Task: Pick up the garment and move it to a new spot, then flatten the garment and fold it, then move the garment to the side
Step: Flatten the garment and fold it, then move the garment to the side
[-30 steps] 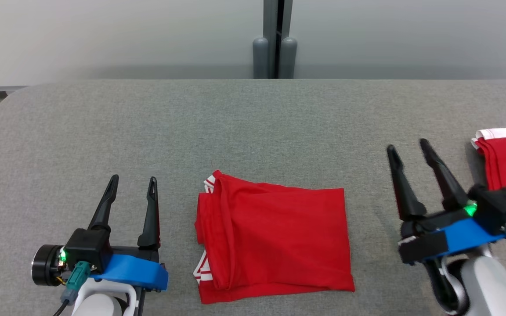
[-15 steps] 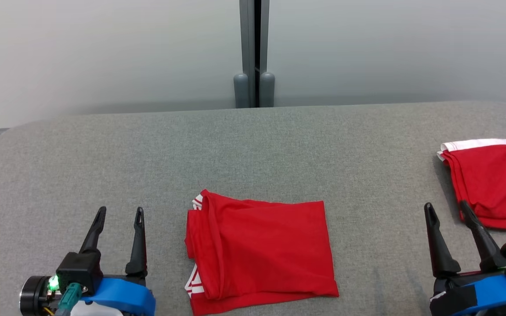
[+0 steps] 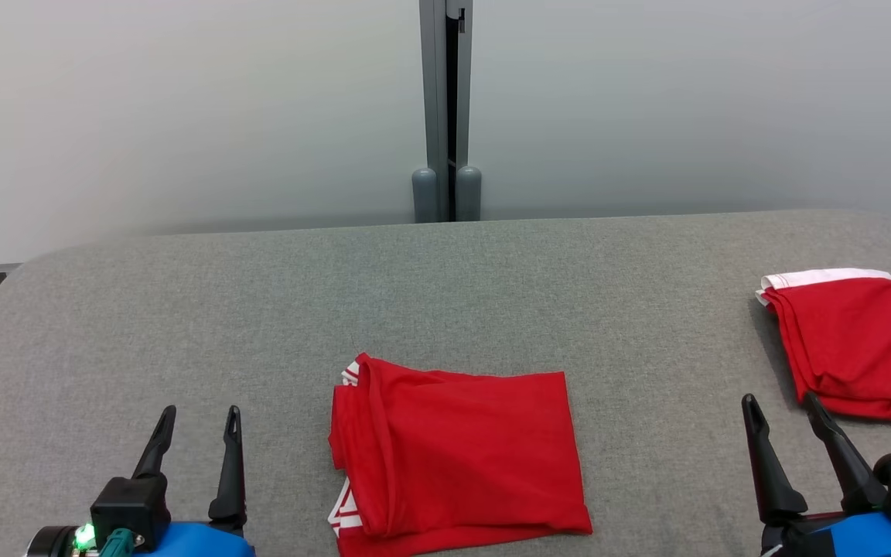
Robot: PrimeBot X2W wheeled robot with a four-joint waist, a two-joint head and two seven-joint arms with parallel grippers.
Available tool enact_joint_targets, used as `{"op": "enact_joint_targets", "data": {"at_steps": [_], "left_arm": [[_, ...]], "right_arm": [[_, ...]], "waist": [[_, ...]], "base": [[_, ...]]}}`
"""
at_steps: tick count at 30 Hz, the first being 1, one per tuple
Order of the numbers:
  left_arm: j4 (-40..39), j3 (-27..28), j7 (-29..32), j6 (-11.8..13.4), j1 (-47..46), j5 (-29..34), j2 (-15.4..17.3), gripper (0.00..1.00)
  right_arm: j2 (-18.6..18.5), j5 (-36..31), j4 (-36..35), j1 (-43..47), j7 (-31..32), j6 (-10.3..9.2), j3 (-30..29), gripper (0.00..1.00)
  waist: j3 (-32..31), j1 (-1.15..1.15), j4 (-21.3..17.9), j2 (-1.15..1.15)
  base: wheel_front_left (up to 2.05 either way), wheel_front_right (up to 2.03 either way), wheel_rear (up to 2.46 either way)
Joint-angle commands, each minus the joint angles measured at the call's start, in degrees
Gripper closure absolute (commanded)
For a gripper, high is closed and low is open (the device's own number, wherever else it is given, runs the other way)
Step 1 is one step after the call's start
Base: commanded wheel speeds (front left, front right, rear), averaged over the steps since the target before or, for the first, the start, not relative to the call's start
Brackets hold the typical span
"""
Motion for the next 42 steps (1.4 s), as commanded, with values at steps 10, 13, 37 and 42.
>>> {"op": "enact_joint_targets", "data": {"at_steps": [10, 13, 37, 42], "left_arm": [[0.0, 1.7, -2.1, -1.5, 0.8, -1.8, 1.6, 0.00], [0.1, 2.0, -2.5, -1.6, 0.9, -2.2, 1.6, 0.00], [-0.3, 0.7, -4.1, -2.8, -6.6, -0.6, 0.5, 0.00], [0.0, 0.5, -4.6, -3.6, -10.5, 0.3, -1.0, 0.00]], "right_arm": [[0.5, -0.4, -0.8, 1.4, 0.9, 0.00, -0.8, 0.00], [0.6, -0.5, -0.9, 1.4, 1.1, 0.00, -0.9, 0.00], [-0.8, -0.2, 3.2, -2.7, 2.8, 0.00, 0.9, 0.00], [-1.2, 1.4, 11.7, -7.1, 2.6, 0.00, 5.8, 0.00]], "waist": [[-0.4, 0.00, 0.2, 0.01], [-0.4, 0.00, 0.2, 0.01], [6.8, 0.00, 5.8, 0.01], [11.0, 0.00, 8.6, 0.01]], "base": [[0.00, 0.00, 0.00], [0.00, 0.00, 0.00], [0.00, 0.00, 0.00], [0.00, 0.00, 0.00]]}}
